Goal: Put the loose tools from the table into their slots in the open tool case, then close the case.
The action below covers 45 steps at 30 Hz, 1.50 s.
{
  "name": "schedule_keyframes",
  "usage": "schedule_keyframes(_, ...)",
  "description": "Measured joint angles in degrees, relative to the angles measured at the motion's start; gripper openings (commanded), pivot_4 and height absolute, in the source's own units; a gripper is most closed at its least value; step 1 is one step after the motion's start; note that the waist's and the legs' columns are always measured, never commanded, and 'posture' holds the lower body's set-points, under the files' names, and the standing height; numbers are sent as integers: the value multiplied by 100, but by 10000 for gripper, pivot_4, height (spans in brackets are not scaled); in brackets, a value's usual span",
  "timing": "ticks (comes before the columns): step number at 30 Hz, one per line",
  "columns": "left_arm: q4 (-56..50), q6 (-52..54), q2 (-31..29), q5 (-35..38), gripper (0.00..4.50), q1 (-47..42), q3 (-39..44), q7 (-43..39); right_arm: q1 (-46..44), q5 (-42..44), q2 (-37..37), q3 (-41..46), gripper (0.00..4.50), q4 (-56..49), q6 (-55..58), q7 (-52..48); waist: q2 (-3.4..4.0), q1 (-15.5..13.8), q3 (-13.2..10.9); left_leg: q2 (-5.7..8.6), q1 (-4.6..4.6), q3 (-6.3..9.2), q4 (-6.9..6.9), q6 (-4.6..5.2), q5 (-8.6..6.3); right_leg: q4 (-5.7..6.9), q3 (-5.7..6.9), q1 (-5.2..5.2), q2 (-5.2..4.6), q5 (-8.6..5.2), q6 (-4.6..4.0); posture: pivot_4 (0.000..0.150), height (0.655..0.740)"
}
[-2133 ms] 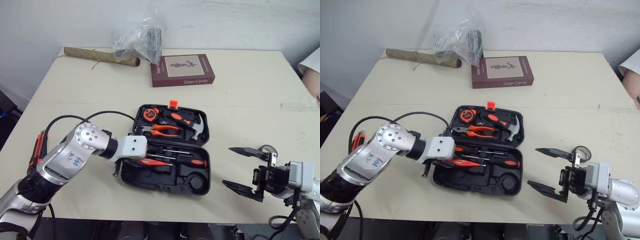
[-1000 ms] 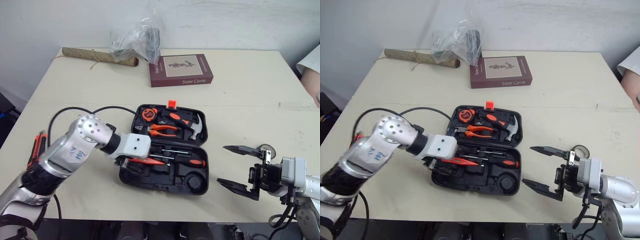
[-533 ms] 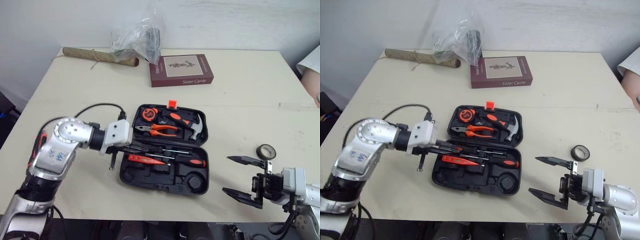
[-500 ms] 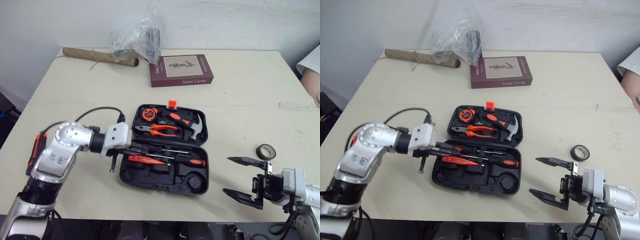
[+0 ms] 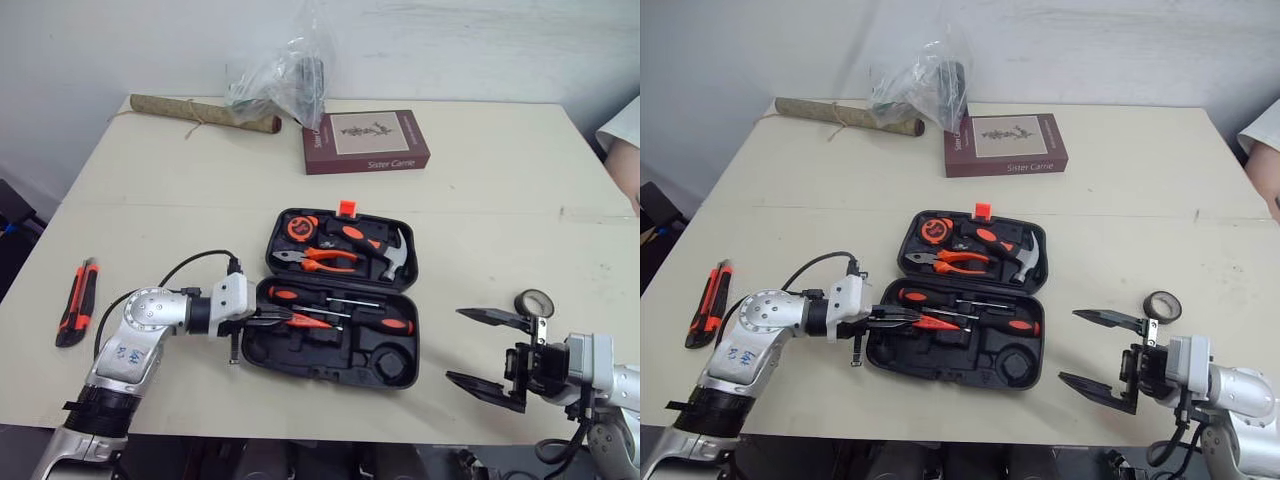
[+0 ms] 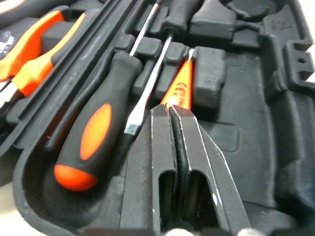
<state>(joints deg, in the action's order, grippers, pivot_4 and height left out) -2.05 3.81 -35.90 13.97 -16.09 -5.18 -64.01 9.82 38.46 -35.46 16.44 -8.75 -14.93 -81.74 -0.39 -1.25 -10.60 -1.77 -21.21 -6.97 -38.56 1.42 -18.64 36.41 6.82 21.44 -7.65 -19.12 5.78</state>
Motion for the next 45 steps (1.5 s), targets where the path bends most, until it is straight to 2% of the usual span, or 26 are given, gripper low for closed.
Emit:
schedule_keyframes(10,45,-210,-241,-284,291,-117,-329,-84,-7,-6,-32,-13,45000,-43,133,96,5,8,4,0,4,-1,2,0,0,0,-1,-1,1,0,0,1500,7400)
schedule_keyframes(17,49,-133,-343,-399,291,-141,-507,-38,3,-6,-37,-11,45000,-45,130,95,35,18,48,1,15,-3,8,0,-1,-1,-4,-8,0,0,0,1500,7400)
schedule_keyframes(22,23,-358,-314,-421,291,-75,-406,191,-54,-6,-41,-6,45000,-15,119,48,37,23,53,-1,20,-3,12,0,0,-1,-8,-9,-6,0,-1,1500,7400)
schedule_keyframes(25,5,-295,-320,-128,291,174,-100,185,-167,-6,-136,22,45000,97,101,-29,35,63,52,-4,13,-2,14,0,0,-1,-6,-4,-18,-1,-1,1500,7400)
schedule_keyframes(27,-437,-123,-472,683,5242,897,720,20,-335,1,-218,156,45000,398,-29,-178,17,152,41,-7,8,0,24,-2,0,-3,-2,2,-30,-2,-3,1500,7400)
schedule_keyframes(28,-524,-135,-772,1040,7867,1487,1624,-74,-395,9,-279,391,45000,617,-141,-232,9,200,36,-9,10,-1,28,-4,1,-11,7,2,-36,-5,-9,1500,7400)
schedule_keyframes(32,31,-187,-1204,1265,25089,2682,3750,-34,-275,8,-688,922,45000,1198,-368,-480,3,250,32,-4,12,0,34,0,-1,-23,16,-2,-46,-5,-9,1500,7400)
schedule_keyframes(34,491,-233,-1250,1280,34381,3303,4855,45,-252,-31,-926,1298,45000,1887,-606,-592,-3,267,28,0,12,-1,37,12,-9,-38,24,-9,-51,-2,-3,1500,7400)
schedule_keyframes(36,895,-295,-1249,1280,43596,3652,5471,157,-306,-89,-1120,1589,45000,2556,-846,-618,-7,253,26,12,12,0,37,24,-23,-44,29,-13,-71,3,6,1500,7400)
schedule_keyframes(40,2554,-715,-1460,1112,44392,3941,6457,864,-408,-323,-1562,2024,45000,4074,-1455,-692,-13,251,26,12,13,0,43,23,-34,-47,29,-7,-80,4,7,1500,7400)
schedule_keyframes(43,4054,-1190,-1886,751,44392,4247,6805,1698,-401,-442,-1767,2181,45000,4876,-1795,-718,-16,289,24,10,12,-2,56,20,-36,-47,29,2,-79,1,2,1500,7400)
schedule_keyframes(45,4723,-1306,-1966,744,44392,4410,7059,1978,-375,-464,-1798,2237,45000,5209,-2000,-748,-15,311,25,9,17,-9,58,20,-44,-47,22,1,-81,1,2,1500,7400)
